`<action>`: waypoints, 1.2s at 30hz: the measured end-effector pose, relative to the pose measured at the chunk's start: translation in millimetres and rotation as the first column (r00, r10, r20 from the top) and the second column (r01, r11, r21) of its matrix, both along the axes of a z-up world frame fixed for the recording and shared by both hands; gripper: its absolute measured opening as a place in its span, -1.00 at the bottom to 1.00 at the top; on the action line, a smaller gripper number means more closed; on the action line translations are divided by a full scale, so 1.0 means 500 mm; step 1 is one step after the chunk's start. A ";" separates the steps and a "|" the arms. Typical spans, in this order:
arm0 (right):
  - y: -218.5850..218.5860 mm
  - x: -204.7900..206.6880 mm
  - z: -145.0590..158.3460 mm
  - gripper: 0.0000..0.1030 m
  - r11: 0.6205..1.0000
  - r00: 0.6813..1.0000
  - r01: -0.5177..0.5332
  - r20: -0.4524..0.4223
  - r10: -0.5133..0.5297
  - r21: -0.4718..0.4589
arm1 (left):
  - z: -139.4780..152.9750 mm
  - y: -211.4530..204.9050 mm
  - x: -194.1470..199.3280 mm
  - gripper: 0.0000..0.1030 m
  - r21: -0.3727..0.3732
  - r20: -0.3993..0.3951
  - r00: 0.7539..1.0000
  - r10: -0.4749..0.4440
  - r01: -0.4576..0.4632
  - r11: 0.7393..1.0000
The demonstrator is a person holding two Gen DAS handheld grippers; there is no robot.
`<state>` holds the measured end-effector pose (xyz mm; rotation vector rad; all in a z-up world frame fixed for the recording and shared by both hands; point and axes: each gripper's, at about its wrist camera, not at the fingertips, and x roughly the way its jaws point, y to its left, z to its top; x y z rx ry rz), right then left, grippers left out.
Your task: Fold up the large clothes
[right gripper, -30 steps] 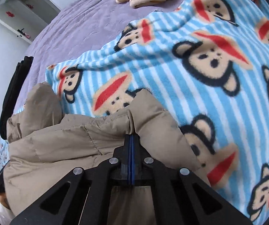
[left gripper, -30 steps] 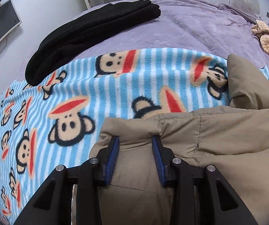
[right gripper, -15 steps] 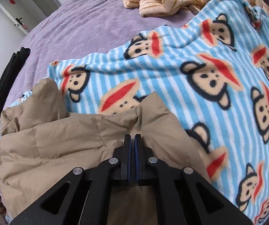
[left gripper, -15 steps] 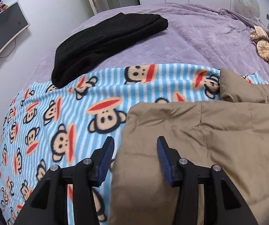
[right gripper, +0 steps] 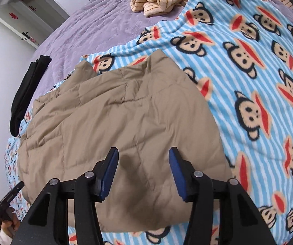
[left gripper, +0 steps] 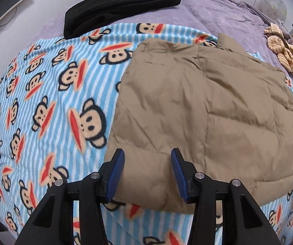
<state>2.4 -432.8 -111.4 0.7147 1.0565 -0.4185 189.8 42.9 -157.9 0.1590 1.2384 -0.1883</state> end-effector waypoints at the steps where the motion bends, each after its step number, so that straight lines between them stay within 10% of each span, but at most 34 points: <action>1: 0.010 -0.011 -0.002 0.11 1.000 1.000 0.002 0.002 -0.002 0.020 | 0.001 -0.002 -0.011 -0.04 0.000 0.002 1.000 0.001 -0.001 1.000; 2: 0.019 -0.022 -0.005 0.21 0.999 1.000 0.003 0.005 -0.003 0.041 | 0.002 -0.003 -0.022 -0.04 0.002 0.008 1.000 0.003 -0.003 1.000; 5: 0.045 -0.052 -0.012 0.34 0.997 1.000 0.007 0.011 -0.008 0.083 | 0.008 -0.002 -0.049 1.00 0.004 0.021 1.000 0.012 -0.012 1.000; 17: 0.071 -0.140 -0.065 0.76 0.964 0.994 0.083 0.046 -0.098 0.252 | -0.029 0.042 -0.088 1.00 -0.143 -0.105 0.988 0.115 -0.130 0.981; 36: 0.042 -0.147 -0.176 1.00 0.819 0.944 0.198 0.121 -0.307 0.538 | -0.128 0.081 -0.015 1.00 -0.452 -0.294 0.929 0.226 -0.344 0.823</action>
